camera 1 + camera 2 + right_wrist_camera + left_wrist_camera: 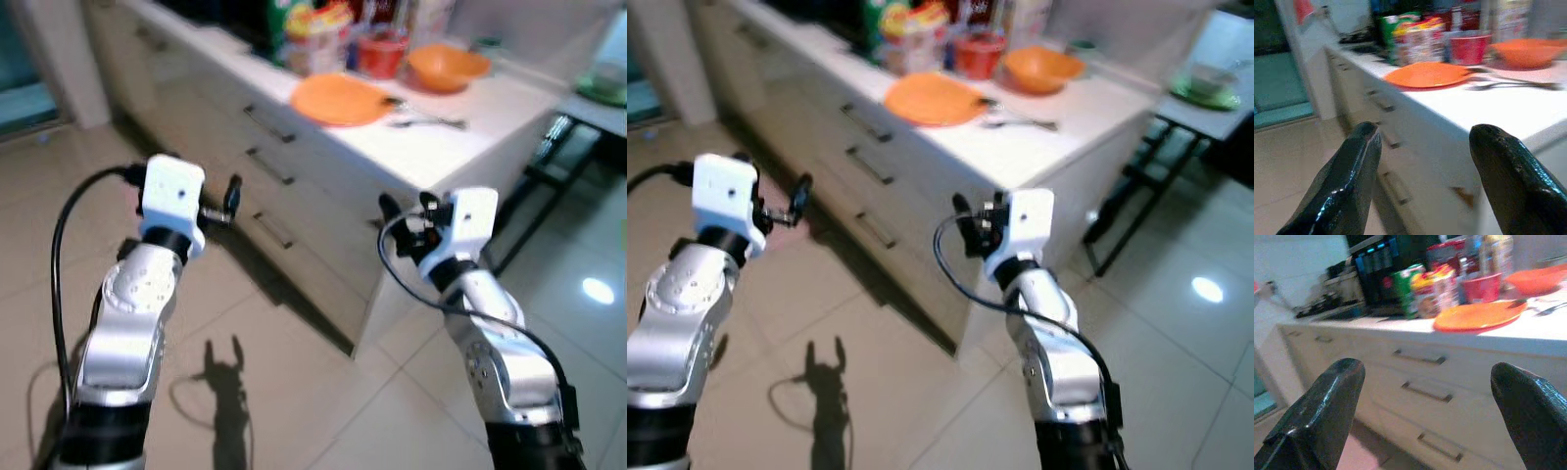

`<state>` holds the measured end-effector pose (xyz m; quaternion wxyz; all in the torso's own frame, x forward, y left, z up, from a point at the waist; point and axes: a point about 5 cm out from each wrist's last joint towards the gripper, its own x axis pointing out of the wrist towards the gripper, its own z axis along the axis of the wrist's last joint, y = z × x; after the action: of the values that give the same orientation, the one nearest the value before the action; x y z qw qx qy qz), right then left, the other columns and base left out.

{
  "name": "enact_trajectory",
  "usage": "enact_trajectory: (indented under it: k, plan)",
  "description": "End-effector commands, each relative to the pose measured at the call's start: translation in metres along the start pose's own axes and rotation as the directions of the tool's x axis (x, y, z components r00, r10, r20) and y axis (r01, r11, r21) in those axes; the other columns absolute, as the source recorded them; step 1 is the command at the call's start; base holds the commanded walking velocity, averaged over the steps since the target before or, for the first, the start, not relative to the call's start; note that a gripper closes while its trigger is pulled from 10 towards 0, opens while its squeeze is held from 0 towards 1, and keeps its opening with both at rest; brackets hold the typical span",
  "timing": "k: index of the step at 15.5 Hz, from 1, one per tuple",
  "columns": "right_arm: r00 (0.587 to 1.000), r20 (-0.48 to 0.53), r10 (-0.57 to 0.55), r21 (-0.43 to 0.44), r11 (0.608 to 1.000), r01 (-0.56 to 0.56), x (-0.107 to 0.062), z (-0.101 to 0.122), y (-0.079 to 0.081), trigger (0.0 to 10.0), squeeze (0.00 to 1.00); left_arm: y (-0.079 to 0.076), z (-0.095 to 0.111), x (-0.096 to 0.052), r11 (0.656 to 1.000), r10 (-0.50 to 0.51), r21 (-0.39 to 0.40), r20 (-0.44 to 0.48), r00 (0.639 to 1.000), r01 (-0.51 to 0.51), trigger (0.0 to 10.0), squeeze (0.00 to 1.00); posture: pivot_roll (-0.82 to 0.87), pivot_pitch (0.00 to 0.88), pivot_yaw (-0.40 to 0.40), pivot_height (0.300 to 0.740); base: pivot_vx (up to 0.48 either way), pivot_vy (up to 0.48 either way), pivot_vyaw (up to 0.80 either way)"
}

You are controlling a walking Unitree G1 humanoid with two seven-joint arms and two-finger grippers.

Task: Setting the table

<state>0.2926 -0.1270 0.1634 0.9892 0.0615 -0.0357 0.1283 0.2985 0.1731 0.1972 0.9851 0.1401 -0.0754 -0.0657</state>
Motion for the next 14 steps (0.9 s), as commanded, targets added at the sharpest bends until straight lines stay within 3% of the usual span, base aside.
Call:
enact_trajectory:
  k: [1, 14]
  plan:
    - [0.999, 0.003, -0.043, -0.016, 0.999, 0.043, -0.0035, 0.001, -0.0115, 10.0, 0.0, -0.0087, 0.0026, 0.0019, 1.0, -0.026, -0.013, 0.014, 1.0, 0.026, 10.0, 0.0, 0.04, 0.0, -0.044, 0.74, 0.412, 0.0, 0.0]
    - [1.0, 0.007, -0.029, -0.019, 0.999, 0.029, -0.0025, 0.002, -0.0106, 10.0, 0.0, -0.0075, 0.0022, 0.0029, 1.0, -0.021, -0.016, 0.016, 1.0, 0.022, 10.0, 0.0, 0.05, 0.0, -0.05, 0.74, 0.41, 0.0, 0.0]
